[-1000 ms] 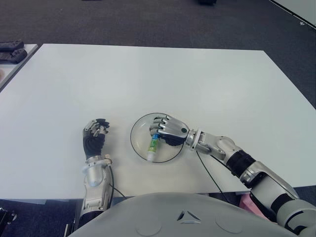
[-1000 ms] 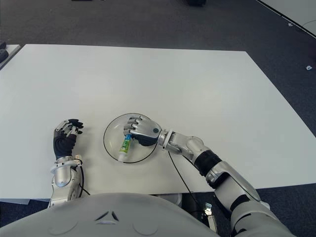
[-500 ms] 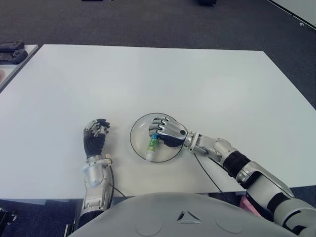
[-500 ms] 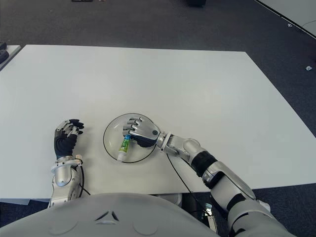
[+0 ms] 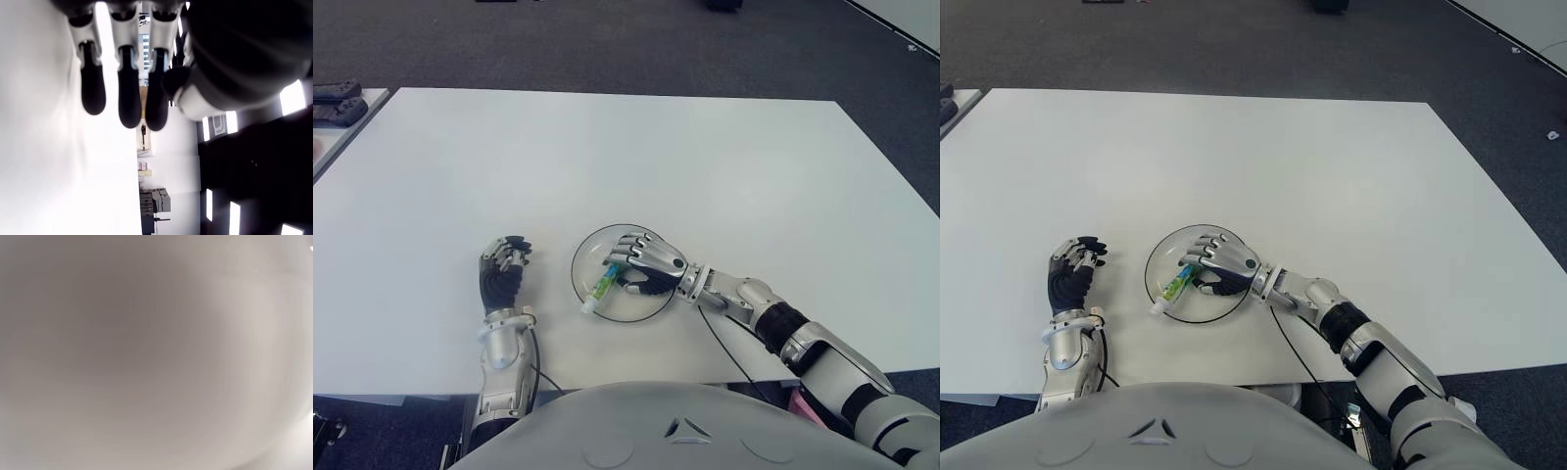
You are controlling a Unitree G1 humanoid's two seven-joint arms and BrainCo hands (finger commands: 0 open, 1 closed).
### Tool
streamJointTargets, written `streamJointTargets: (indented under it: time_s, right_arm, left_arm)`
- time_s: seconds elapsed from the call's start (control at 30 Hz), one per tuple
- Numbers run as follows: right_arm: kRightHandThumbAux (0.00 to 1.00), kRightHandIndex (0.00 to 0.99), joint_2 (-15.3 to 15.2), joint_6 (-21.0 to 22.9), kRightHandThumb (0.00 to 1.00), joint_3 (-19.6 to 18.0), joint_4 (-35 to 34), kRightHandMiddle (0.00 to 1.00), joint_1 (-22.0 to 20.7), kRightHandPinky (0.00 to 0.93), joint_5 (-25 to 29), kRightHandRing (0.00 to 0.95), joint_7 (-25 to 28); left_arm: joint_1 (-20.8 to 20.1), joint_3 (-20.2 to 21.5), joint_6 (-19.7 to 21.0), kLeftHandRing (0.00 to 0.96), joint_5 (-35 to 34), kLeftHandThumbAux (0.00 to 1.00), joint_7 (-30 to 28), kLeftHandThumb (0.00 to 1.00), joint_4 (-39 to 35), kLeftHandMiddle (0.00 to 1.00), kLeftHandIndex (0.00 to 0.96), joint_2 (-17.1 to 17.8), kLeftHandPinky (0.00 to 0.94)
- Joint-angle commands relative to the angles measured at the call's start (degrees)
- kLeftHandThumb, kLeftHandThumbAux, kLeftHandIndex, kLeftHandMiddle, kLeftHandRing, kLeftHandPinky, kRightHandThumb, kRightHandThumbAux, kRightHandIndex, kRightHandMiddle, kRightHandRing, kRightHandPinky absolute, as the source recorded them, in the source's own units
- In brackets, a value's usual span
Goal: Put the toothpaste on the table into the plate.
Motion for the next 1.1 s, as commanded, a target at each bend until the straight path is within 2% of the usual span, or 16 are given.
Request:
streamJointTargets:
  time_s: [0.03, 0.3, 0.47, 0.7, 0.9, 1.03, 1.1]
  right_arm:
    - [0.453, 0.005, -2.9, 1.5, 0.111, -1.2, -4.8, 0.006, 2.1, 0.007, -0.1, 0.006, 5.4]
    - [0.407, 0.000, -2.9, 1.6, 0.124, -3.0, -6.7, 0.000, 3.7, 0.000, 1.5, 0.000, 8.4]
    - [0.358, 0.000, -2.5, 1.4, 0.215, -4.6, -7.7, 0.000, 4.9, 0.000, 3.6, 0.000, 9.5]
    - [0.326, 0.000, -2.5, 2.5, 0.276, -6.9, -10.4, 0.000, 6.3, 0.000, 5.3, 0.000, 11.8]
    - [0.317, 0.000, -3.2, 3.8, 0.298, -10.0, -13.7, 0.000, 8.3, 0.000, 8.3, 0.000, 15.5]
    - [0.323, 0.000, -3.2, 4.6, 0.278, -12.0, -15.5, 0.000, 9.5, 0.000, 9.9, 0.000, 17.3]
    - [0.335, 0.000, -2.3, 5.1, 0.254, -14.2, -16.2, 0.000, 10.9, 0.000, 13.2, 0.000, 17.3]
  left_arm:
    - [0.6, -0.7, 1.9, 0.488, 0.4, 0.724, 0.1, 0.710, 2.0, 0.483, 0.426, -0.4, 0.495]
    - [0.4, -0.7, 1.5, 0.490, 0.3, 0.724, 0.1, 0.710, 2.4, 0.485, 0.426, -0.3, 0.506]
    - [0.3, -0.7, 0.9, 0.490, 0.0, 0.724, 0.0, 0.710, 2.9, 0.485, 0.426, -0.3, 0.505]
    - [0.2, -0.7, 1.3, 0.491, 0.3, 0.724, 0.2, 0.709, 3.0, 0.484, 0.426, -0.3, 0.509]
    - [0.1, -0.8, 1.6, 0.491, 0.3, 0.724, 0.1, 0.709, 3.1, 0.483, 0.426, -0.2, 0.502]
    - [0.0, -0.9, 1.5, 0.489, 0.2, 0.724, 0.1, 0.709, 3.1, 0.482, 0.426, -0.1, 0.501]
    - [0.0, -0.8, 1.6, 0.488, 0.0, 0.724, 0.0, 0.709, 3.1, 0.482, 0.426, -0.1, 0.498]
